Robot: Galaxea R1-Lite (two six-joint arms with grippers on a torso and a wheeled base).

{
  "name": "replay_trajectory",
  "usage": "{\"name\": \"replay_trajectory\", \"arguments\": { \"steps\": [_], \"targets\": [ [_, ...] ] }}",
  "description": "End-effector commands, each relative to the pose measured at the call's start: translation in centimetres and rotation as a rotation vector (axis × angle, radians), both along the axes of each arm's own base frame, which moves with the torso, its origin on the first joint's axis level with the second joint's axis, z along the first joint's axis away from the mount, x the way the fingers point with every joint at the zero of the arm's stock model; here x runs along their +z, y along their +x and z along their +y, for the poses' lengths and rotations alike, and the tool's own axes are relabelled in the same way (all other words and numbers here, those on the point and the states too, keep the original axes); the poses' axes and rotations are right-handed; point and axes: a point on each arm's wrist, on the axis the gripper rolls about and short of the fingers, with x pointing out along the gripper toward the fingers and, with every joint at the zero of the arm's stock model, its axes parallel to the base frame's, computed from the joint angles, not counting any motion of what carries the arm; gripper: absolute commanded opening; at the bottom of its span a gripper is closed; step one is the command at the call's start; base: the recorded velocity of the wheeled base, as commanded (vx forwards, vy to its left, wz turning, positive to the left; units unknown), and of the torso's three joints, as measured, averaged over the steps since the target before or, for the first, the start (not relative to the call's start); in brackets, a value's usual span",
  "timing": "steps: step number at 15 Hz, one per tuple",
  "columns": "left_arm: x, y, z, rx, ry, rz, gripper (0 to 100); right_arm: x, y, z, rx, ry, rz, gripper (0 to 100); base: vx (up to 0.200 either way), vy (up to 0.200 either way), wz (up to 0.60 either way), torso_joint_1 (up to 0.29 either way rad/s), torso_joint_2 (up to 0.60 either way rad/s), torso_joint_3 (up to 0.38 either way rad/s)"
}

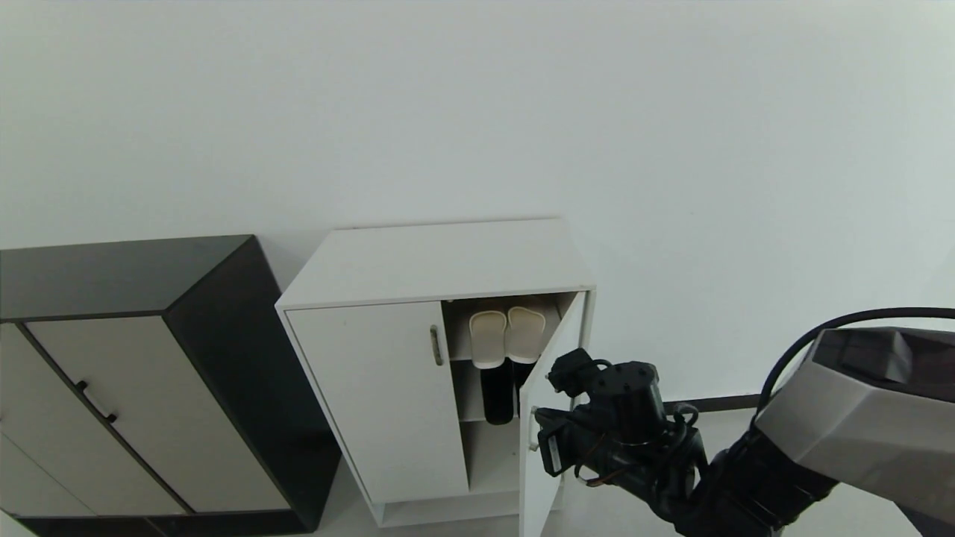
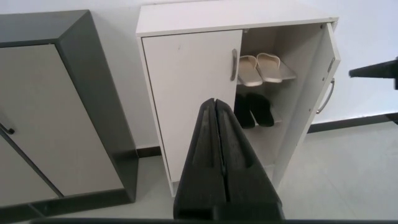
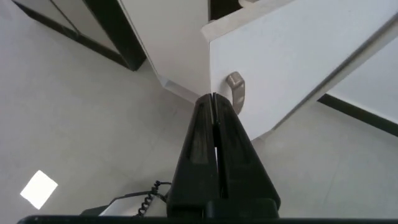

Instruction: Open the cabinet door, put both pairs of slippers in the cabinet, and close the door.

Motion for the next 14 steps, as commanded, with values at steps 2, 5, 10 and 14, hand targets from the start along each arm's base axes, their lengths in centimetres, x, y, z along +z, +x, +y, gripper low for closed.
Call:
{"name": "replay_trajectory", "arguments": {
  "steps": [2, 5, 10, 14],
  "targets": [
    [0.0, 0.0, 0.0, 0.0, 0.0, 0.001, 0, -1.3, 3.0, 2.9, -0.052, 0.091, -0.004, 0, 0.0, 0.0, 0.0, 0.0, 0.0, 0.0],
    [0.0, 0.0, 0.0, 0.0, 0.0, 0.001, 0, 0.5, 3.0, 2.9, -0.087, 0.163, -0.032, 0, 0.0, 0.0, 0.0, 0.0, 0.0, 0.0],
    [0.0, 0.0, 0.0, 0.001, 0.0, 0.001, 0, 2.0, -0.8, 0.0, 0.091, 0.174, -0.026, 0, 0.0, 0.0, 0.0, 0.0, 0.0, 0.0],
    [0.0, 0.0, 0.0, 0.0, 0.0, 0.001, 0, 0.5, -2.6, -1.4, 0.243, 0.108, -0.033, 0, 0.2, 0.0, 0.0, -0.008, 0.0, 0.005]
  ]
}}
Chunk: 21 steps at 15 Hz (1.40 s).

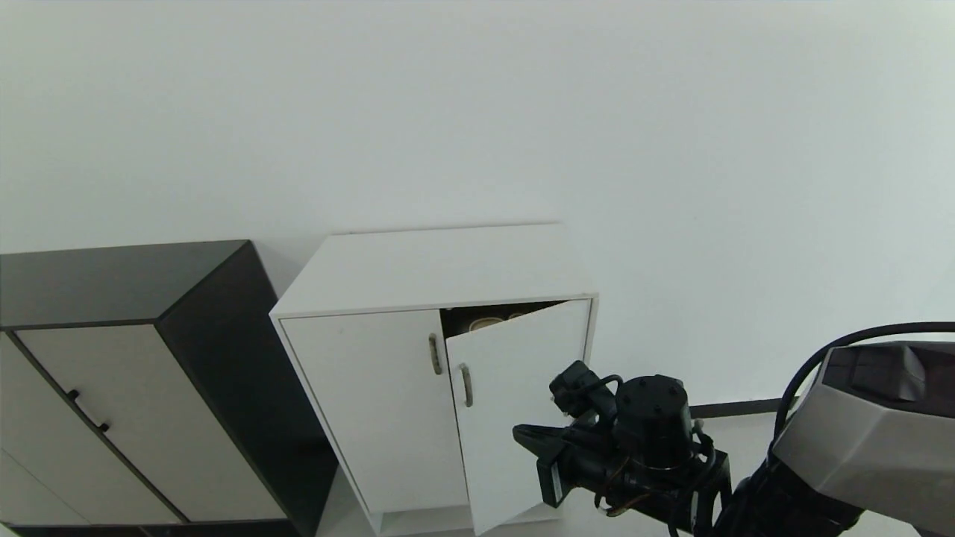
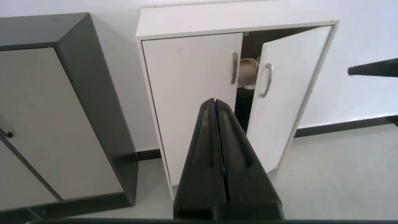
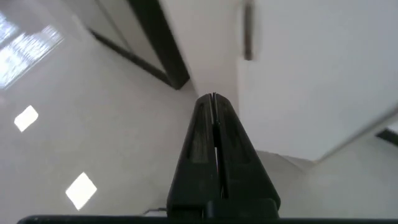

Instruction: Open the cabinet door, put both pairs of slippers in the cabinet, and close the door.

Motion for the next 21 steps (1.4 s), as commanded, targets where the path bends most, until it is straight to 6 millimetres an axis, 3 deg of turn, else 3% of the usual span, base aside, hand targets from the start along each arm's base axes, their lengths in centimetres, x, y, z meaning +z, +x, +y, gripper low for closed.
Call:
{"name": "replay_trajectory", "arguments": {
  "steps": [1, 6, 10, 14, 21],
  "targets": [
    [0.0, 0.0, 0.0, 0.0, 0.0, 0.001, 0, 0.0, -0.4, -0.4, 0.004, -0.009, 0.005, 0, 0.2, 0.0, 0.0, 0.012, 0.01, -0.007],
    [0.0, 0.0, 0.0, 0.0, 0.0, 0.001, 0, -0.2, -0.2, -0.2, 0.004, -0.007, 0.007, 0, 0.2, 0.0, 0.0, 0.007, 0.01, 0.002],
    [0.0, 0.0, 0.0, 0.0, 0.0, 0.001, 0, -0.6, 0.6, 0.6, 0.0, 0.006, 0.008, 0, 0.0, 0.0, 0.0, 0.0, 0.0, 0.0],
    [0.0, 0.0, 0.0, -0.002, 0.0, 0.001, 0, -0.7, 2.3, 1.1, -0.039, 0.047, 0.01, 0, 0.0, 0.0, 0.0, 0.0, 0.0, 0.0],
    [0.0, 0.0, 0.0, -0.003, 0.003, 0.001, 0, -1.7, 6.4, -0.3, -0.141, 0.07, 0.005, 0, 0.0, 0.0, 0.0, 0.0, 0.0, 0.0]
  ]
}}
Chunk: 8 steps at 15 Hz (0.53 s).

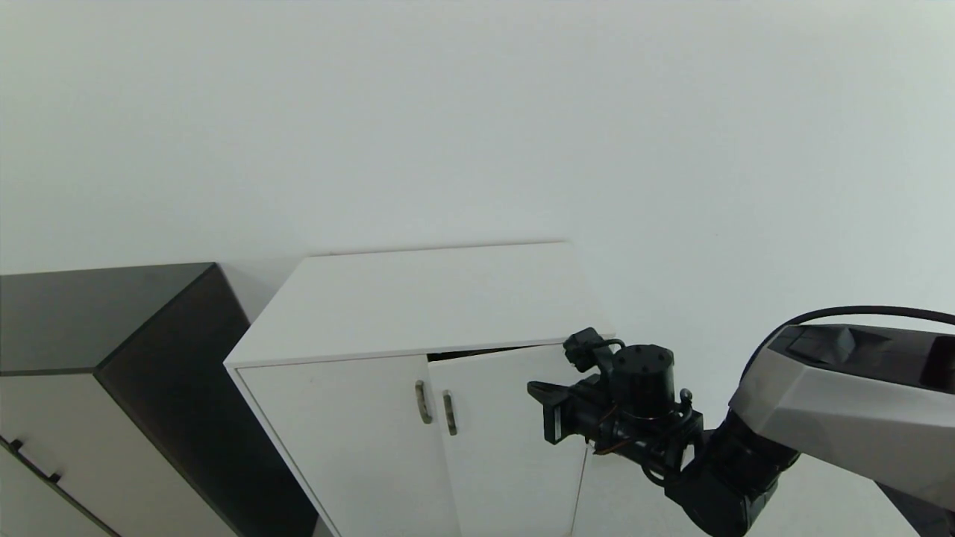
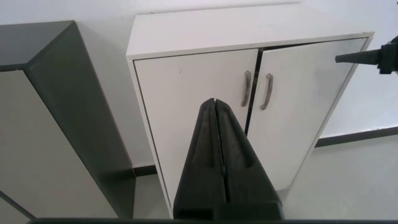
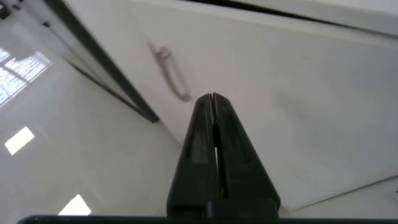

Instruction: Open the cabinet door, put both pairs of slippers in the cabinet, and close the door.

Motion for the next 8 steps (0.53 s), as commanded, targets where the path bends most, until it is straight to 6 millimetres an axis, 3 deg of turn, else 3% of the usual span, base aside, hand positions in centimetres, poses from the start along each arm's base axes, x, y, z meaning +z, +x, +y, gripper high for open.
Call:
{"name": "replay_trajectory", "arguments": {
  "steps": [1, 8],
  "targets": [
    [0.0, 0.0, 0.0, 0.001, 0.0, 0.001, 0, -0.8, 0.9, -0.3, -0.019, -0.006, 0.007, 0, 0.0, 0.0, 0.0, 0.0, 0.0, 0.0],
    [0.0, 0.0, 0.0, 0.001, 0.0, 0.001, 0, -1.4, 3.2, -1.4, -0.075, 0.001, 0.005, 0, 0.0, 0.0, 0.0, 0.0, 0.0, 0.0]
  ]
}}
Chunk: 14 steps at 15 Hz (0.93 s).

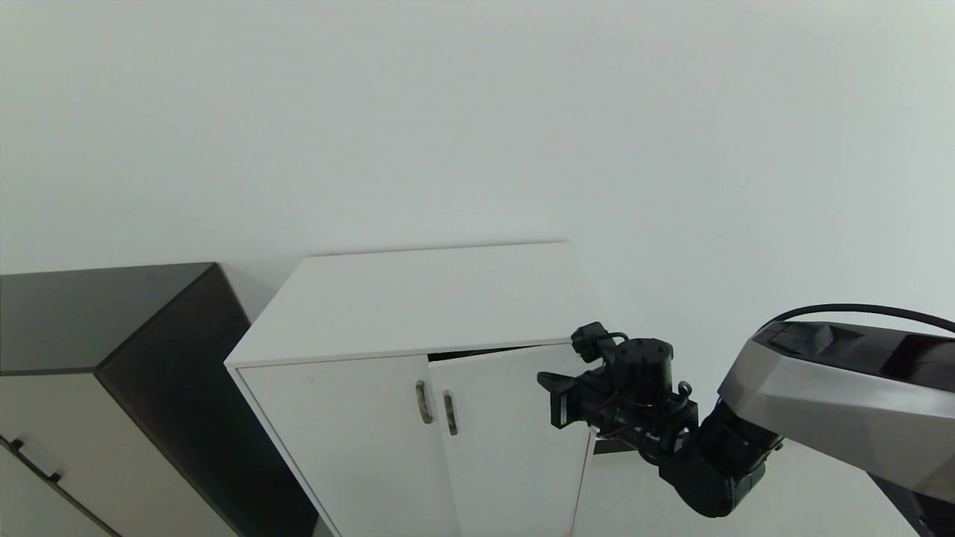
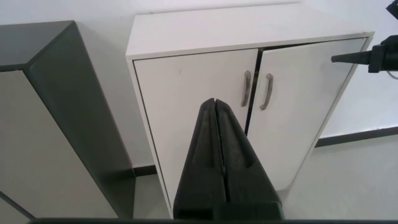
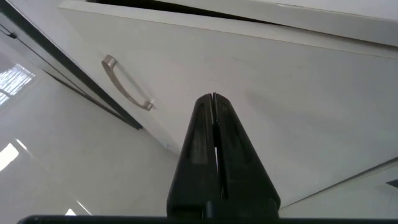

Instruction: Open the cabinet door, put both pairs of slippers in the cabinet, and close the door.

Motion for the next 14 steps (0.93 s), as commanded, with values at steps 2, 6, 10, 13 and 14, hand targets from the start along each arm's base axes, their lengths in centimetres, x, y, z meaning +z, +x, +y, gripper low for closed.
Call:
{"name": "replay_trajectory", "arguments": {
  "steps": [2, 6, 10, 13, 14],
  "targets": [
    [0.0, 0.0, 0.0, 0.0, 0.0, 0.001, 0, -0.5, 0.7, -0.4, -0.016, -0.004, 0.007, 0, 0.0, 0.0, 0.0, 0.0, 0.0, 0.0],
    [0.0, 0.0, 0.0, 0.0, 0.0, 0.001, 0, -1.0, 1.3, -0.4, -0.026, -0.005, 0.006, 0, 0.0, 0.0, 0.0, 0.0, 0.0, 0.0],
    [0.0, 0.0, 0.0, 0.0, 0.0, 0.001, 0, -1.7, 2.0, -0.2, -0.033, -0.009, 0.016, 0, 0.0, 0.0, 0.0, 0.0, 0.0, 0.0],
    [0.0, 0.0, 0.0, 0.0, 0.0, 0.001, 0, -1.6, 2.4, -0.3, -0.039, -0.006, 0.008, 0, 0.0, 0.0, 0.0, 0.0, 0.0, 0.0],
    [0.0, 0.0, 0.0, 0.0, 0.0, 0.001, 0, -1.5, 2.4, -0.3, -0.039, -0.003, 0.006, 0, 0.0, 0.0, 0.0, 0.0, 0.0, 0.0]
  ]
}}
